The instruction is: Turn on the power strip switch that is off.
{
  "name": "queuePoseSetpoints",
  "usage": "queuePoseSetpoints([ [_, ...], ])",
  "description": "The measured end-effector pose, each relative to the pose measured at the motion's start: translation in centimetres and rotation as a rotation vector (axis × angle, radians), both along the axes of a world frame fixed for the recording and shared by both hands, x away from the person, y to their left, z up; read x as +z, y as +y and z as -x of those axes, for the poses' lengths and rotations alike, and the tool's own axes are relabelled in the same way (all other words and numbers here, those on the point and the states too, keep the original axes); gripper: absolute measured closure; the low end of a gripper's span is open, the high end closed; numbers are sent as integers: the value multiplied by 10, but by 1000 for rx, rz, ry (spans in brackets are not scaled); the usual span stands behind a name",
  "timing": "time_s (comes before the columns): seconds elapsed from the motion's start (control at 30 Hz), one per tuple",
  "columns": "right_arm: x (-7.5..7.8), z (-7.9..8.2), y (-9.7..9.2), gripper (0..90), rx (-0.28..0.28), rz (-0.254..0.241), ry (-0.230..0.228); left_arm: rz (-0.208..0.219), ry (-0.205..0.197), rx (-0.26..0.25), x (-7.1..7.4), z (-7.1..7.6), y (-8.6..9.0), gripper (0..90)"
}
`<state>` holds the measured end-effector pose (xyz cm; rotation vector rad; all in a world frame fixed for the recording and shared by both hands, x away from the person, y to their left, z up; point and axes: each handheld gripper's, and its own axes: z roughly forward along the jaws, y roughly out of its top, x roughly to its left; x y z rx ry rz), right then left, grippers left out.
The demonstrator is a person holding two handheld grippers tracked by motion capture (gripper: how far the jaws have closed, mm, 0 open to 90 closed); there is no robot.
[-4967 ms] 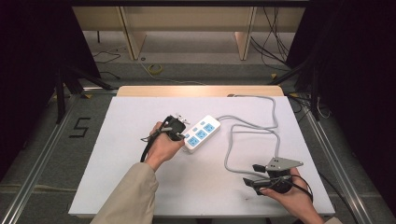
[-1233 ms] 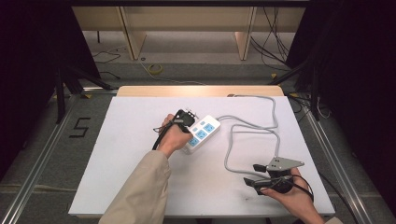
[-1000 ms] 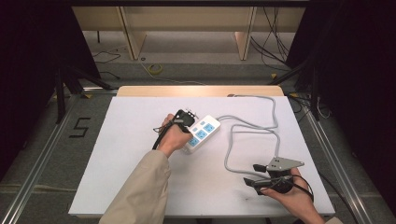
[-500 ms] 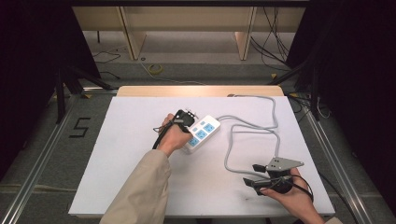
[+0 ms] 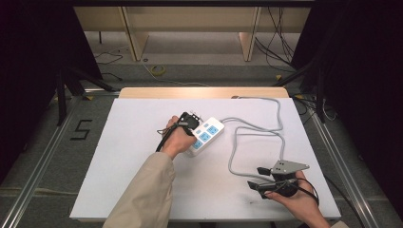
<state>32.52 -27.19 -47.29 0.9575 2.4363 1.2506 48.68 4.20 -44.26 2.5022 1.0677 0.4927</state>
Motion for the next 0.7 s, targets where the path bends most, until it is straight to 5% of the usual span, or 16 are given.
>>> queuePoseSetpoints([
  [0.43, 0, 0, -1, 341, -1, 0, -1, 22, 3, -3, 0, 0, 2, 899],
  [0.57, 0, 0, -2, 341, -4, -1, -1, 61, 1, 7, 0, 2, 6, 891],
  [0.7, 0, 0, -1, 341, -4, -1, 1, 64, -5, 21, 3, 5, 11, 810],
])
